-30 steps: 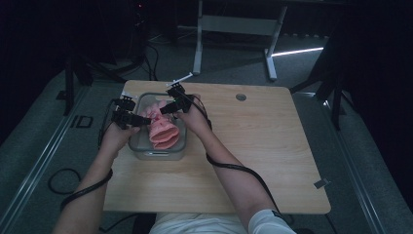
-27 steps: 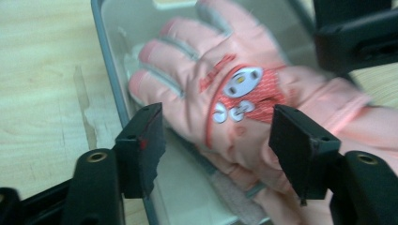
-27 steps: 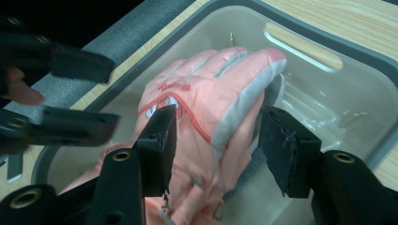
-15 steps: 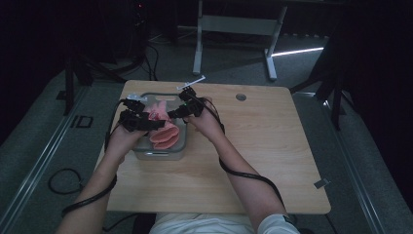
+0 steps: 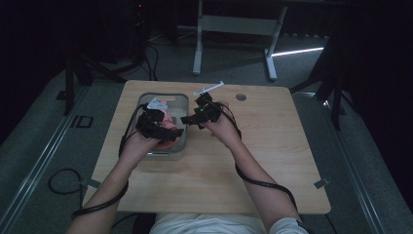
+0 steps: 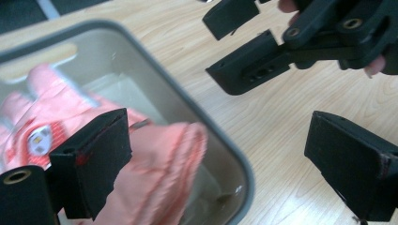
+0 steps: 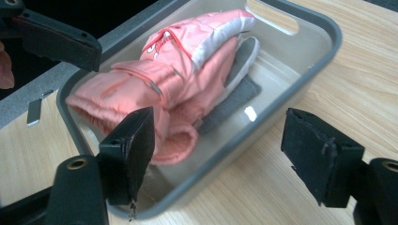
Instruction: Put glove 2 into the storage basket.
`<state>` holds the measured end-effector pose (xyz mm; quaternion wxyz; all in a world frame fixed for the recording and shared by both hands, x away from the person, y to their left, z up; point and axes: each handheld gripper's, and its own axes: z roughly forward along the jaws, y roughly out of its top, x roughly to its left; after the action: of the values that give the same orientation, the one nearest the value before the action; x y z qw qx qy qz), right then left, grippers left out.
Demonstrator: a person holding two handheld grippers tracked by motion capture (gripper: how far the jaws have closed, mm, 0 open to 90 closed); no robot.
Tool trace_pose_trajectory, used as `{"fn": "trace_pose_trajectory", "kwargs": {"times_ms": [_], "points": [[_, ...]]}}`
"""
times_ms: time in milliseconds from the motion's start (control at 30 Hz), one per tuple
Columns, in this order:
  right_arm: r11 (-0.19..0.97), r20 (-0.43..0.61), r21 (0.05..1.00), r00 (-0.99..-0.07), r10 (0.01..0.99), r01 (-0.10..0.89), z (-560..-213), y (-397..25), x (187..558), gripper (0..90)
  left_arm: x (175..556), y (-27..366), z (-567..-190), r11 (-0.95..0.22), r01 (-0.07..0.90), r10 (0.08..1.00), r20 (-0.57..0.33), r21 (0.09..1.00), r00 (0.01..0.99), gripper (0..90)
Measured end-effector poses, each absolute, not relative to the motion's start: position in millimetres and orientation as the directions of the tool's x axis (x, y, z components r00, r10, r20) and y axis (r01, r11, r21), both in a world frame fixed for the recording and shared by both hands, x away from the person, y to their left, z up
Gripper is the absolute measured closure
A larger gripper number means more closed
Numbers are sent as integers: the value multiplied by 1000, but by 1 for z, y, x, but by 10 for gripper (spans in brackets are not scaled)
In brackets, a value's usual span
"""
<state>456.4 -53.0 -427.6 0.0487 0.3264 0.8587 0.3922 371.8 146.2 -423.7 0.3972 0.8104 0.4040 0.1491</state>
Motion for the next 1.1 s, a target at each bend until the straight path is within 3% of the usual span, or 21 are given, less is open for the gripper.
{"fn": "trace_pose_trajectory", "kwargs": {"times_ms": [67,533,1100], "points": [[479,173,707,-784,596,520,-428,-56,456,238,369,139,-424,-372,522,764,-67,767,642,21],[507,134,713,-803,580,485,-448,-88,443,138,350,98,-431,-446,428,661,-33,786,750,18],[540,71,712,-811,581,449,-476,-128,427,138,333,61,-454,-505,359,568,-10,785,823,18]]}}
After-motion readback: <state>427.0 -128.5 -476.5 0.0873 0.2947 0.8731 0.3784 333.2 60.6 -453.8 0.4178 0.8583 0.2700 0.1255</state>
